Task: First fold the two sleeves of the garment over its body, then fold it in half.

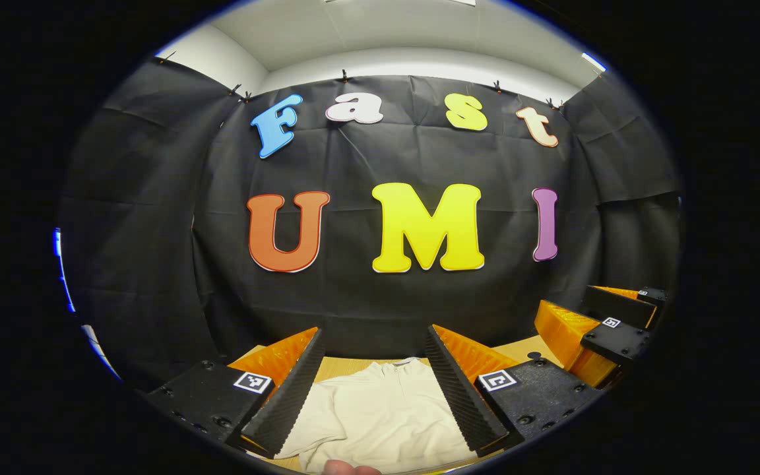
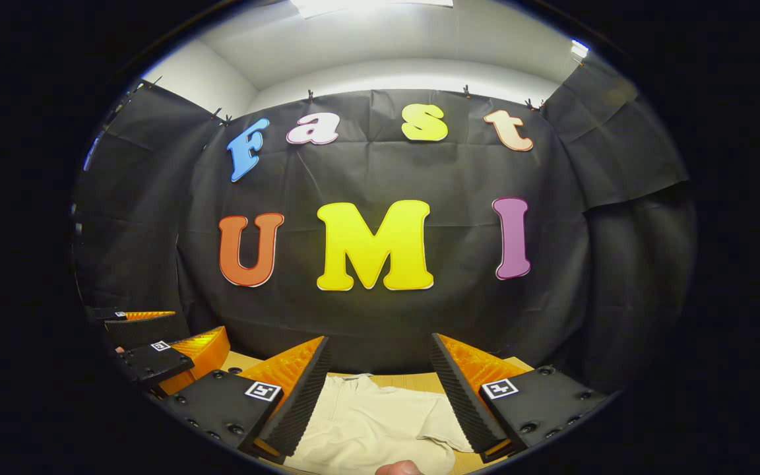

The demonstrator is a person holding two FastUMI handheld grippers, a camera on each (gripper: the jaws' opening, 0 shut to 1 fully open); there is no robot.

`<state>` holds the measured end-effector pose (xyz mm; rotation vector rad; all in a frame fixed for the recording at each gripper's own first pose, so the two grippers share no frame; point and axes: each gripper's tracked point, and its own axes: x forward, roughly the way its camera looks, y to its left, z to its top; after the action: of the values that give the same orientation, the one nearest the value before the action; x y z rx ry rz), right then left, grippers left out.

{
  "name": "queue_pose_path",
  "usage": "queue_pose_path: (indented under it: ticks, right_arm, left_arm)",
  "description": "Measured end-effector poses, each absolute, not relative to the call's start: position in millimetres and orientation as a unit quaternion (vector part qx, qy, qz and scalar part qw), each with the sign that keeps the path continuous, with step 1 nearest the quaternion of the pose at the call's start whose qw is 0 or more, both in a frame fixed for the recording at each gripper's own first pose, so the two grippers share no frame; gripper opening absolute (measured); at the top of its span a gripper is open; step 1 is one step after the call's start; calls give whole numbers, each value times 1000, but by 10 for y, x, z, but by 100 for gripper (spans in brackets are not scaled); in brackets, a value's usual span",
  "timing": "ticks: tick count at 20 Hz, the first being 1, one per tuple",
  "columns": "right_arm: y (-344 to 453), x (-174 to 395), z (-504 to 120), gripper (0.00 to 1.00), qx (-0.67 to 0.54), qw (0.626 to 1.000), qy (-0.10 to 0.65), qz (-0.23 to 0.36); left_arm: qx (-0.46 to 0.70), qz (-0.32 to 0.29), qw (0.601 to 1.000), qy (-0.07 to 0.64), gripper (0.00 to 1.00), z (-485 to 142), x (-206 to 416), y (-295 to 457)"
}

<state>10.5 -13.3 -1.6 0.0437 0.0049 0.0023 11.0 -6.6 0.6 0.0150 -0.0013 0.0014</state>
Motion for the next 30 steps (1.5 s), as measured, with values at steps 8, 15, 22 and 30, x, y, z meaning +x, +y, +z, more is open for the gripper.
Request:
queue_pose_path:
  ticks: [8, 15, 22, 30]
  right_arm:
    - [-463, 105, -102, 94, 22, 1000, 14, -16]
    - [-1266, -22, -389, 94, -12, 998, 44, -48]
    - [-2452, -353, -900, 94, -56, 985, 104, -126]
    - [-3308, -805, -1758, 94, -38, 963, 213, -157]
  left_arm:
    - [12, -5, 1000, 3, 98, -28, 69, -138]
    - [10, -35, 999, 11, 98, -97, 30, -322]
    - [13, -68, 997, 26, 98, -227, 42, -613]
    - [30, -113, 991, 60, 98, -468, 77, -1138]
